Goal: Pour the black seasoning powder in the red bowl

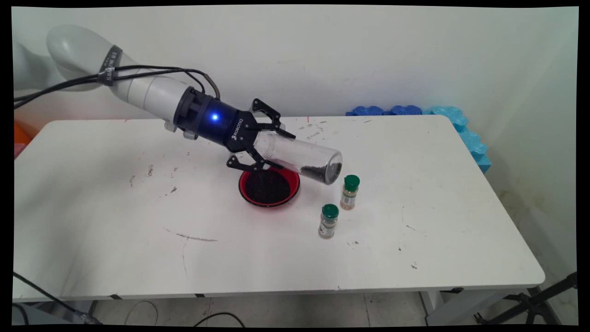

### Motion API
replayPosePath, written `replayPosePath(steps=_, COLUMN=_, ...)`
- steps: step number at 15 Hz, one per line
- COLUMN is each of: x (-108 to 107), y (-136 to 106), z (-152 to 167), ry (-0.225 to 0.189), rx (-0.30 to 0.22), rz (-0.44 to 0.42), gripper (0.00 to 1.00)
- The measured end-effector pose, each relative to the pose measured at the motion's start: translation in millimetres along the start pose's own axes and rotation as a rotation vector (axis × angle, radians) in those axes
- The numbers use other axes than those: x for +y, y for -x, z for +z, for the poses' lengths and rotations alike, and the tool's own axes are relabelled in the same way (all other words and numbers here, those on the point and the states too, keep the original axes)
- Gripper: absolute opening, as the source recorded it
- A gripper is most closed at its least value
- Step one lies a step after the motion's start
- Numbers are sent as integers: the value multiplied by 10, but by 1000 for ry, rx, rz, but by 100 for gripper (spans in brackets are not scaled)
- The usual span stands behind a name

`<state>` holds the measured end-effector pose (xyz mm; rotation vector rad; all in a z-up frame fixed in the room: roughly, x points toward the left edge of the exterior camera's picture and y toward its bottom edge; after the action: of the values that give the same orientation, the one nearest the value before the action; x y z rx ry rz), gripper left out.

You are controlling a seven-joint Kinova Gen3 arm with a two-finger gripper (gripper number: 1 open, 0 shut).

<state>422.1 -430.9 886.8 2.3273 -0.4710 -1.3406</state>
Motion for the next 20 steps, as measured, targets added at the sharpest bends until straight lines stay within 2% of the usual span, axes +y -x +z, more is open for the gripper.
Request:
replayPosePath(steps=12, x=-60, y=-191, z=31, ry=75, rx=-60, rz=-253, gripper=0)
replayPosePath(steps=20, x=-121, y=-273, z=67, ry=100, rx=-88, rz=-352, gripper=0)
